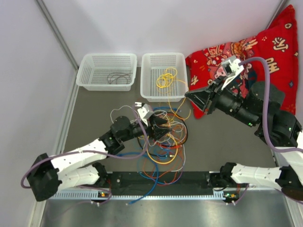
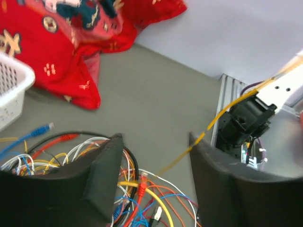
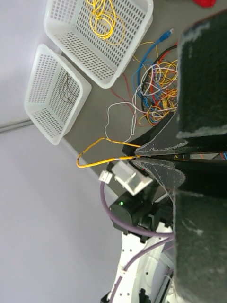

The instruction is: Untangle the cables

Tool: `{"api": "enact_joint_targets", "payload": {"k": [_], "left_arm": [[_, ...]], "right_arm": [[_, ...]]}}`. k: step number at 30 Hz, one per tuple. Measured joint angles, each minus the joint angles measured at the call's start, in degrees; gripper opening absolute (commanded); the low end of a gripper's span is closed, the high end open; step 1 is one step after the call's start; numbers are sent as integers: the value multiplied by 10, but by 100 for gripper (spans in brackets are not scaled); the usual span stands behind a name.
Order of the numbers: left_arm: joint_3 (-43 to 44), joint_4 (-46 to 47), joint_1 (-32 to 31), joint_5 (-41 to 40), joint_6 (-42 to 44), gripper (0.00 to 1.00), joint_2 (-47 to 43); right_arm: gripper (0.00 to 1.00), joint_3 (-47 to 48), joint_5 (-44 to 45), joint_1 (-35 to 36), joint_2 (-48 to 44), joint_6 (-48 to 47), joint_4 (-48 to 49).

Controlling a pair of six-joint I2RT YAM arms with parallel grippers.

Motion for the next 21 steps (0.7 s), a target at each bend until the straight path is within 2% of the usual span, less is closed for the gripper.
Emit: {"api": "enact_joint_targets", "payload": {"k": [2,3,4,8,9,11,12,16,21], "left_arm": [[0,4,0,-10,12,22,26],[0,5,0,-16,17,6,36],[0,7,0,-19,18,0,43],[7,-2,0,-37,33,0,57],[15,-11,0,-44,35,0,57],[43,-40,0,-64,34,0,55],[59,-55,0,-73,33,0,55],[216,-181,0,-137,27,0,57],[427,-239,0,-193,28,0,67]], "right_arm": [[0,-5,-6,0,1,5,4],[0,-7,-8,0,1,6,4],[0,-7,-10,0,1,8,5],[2,-23,-5,0,-9,9,8],[33,-30,0,0,-13,9,7],[57,-46,16,0,-24,14,7],[75,-53,25,0,-30,12,6],[85,-73,61,0,-47,14,4],[87,-114,104,0,-72,14,10]]}}
